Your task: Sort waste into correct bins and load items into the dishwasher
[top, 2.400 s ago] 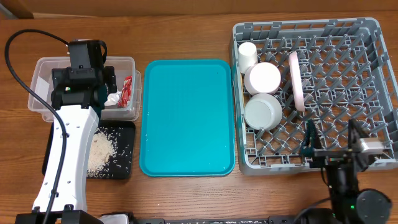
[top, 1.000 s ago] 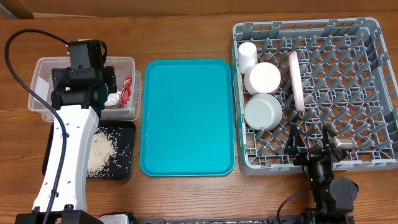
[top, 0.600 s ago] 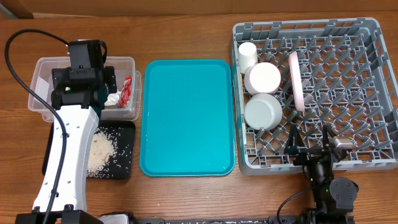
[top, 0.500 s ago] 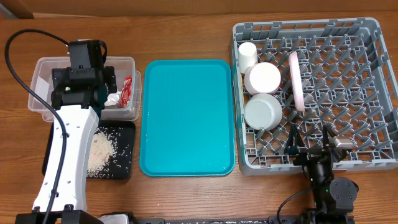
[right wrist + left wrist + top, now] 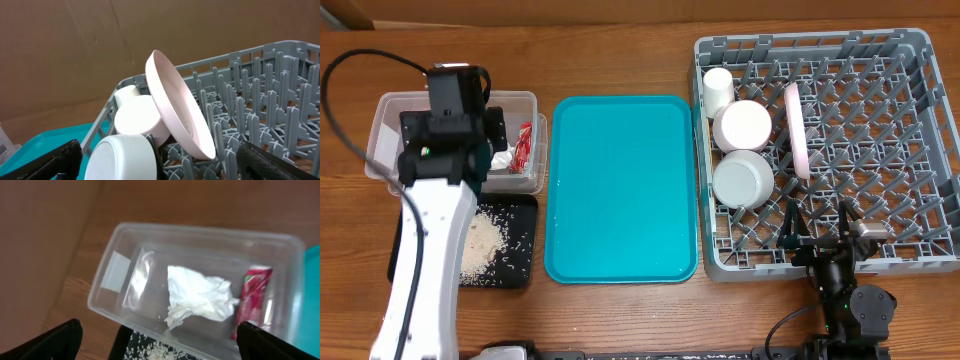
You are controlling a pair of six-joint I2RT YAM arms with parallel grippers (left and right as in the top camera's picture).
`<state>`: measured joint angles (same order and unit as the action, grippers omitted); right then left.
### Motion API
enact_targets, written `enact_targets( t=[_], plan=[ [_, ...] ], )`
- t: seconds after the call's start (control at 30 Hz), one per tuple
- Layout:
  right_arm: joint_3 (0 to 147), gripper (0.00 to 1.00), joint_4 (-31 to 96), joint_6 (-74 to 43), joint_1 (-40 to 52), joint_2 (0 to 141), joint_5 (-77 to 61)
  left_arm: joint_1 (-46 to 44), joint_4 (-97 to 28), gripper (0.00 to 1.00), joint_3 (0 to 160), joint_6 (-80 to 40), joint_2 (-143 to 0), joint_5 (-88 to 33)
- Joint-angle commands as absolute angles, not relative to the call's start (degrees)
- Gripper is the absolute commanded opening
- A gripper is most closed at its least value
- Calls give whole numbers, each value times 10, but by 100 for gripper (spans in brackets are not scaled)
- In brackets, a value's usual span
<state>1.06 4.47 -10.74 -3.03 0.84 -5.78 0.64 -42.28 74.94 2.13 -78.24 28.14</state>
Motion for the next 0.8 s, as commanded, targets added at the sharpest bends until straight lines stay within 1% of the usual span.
enact_targets(
  t=[0.0, 0.17, 0.53, 0.63, 0.77],
  plan=[
    [4, 100, 41, -112, -35, 2, -61, -25, -422, 100, 759, 32, -694, 285],
    [4, 100, 41, -112, -35, 2, -61, -70, -425, 100, 759, 41, -602, 293],
    [4, 100, 41, -112, -35, 2, -61, -71, -455, 100, 713, 52, -450, 292],
    [4, 100, 41, -112, -35, 2, -61, -71, -469, 100, 672, 51, -401, 266],
    [4, 100, 41, -112, -35, 2, -61, -71, -455, 100, 601, 50, -332, 204]
  ],
)
